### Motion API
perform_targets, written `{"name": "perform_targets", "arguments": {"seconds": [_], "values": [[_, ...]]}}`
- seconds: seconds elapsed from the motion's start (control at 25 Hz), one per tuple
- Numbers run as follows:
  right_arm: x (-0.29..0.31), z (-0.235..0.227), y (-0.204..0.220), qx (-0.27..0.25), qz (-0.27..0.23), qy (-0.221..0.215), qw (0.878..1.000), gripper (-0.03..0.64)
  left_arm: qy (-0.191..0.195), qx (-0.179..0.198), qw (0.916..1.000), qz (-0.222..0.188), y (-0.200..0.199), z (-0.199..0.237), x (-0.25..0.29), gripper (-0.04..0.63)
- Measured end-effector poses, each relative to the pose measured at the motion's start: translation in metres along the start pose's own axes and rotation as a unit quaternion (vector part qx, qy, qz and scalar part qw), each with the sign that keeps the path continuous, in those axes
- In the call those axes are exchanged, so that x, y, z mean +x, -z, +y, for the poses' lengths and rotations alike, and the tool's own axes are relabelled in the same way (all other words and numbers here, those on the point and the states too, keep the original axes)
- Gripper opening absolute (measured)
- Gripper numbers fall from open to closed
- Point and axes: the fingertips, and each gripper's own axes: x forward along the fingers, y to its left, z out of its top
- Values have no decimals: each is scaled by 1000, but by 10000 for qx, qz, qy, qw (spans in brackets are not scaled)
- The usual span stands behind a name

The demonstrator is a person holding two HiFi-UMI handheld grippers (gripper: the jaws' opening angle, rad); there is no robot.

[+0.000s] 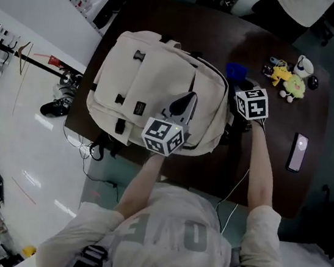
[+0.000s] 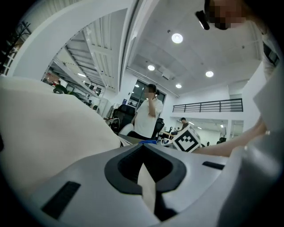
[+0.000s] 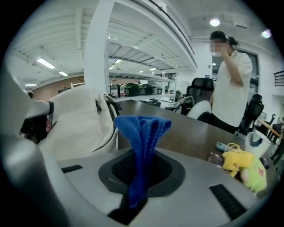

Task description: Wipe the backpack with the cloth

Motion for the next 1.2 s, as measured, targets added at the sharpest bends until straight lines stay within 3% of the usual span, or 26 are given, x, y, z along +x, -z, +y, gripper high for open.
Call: {"name": "perform_targets", "arguments": {"seconds": [0.2,0.36,0.48,0.96,1.2], "values": [[33,23,5,-645,217,-628,9957,38,-40,87,9999,31,3,1,3,3],[28,46,8,-1042,203,-1242,9866,38,-120,62,9999,-15,3,5,3,3],[21,58,11,-1298,232,-1422,9810,38,-151,88,9998,-23,4,6,3,3],[-37,73,40,-1646,357,-1033,9803,38,-3,216,9997,57,5,0,1,3],[-75,101,58,-1821,480,-809,9788,38,233,196,9995,99,14,-23,-32,3]]}}
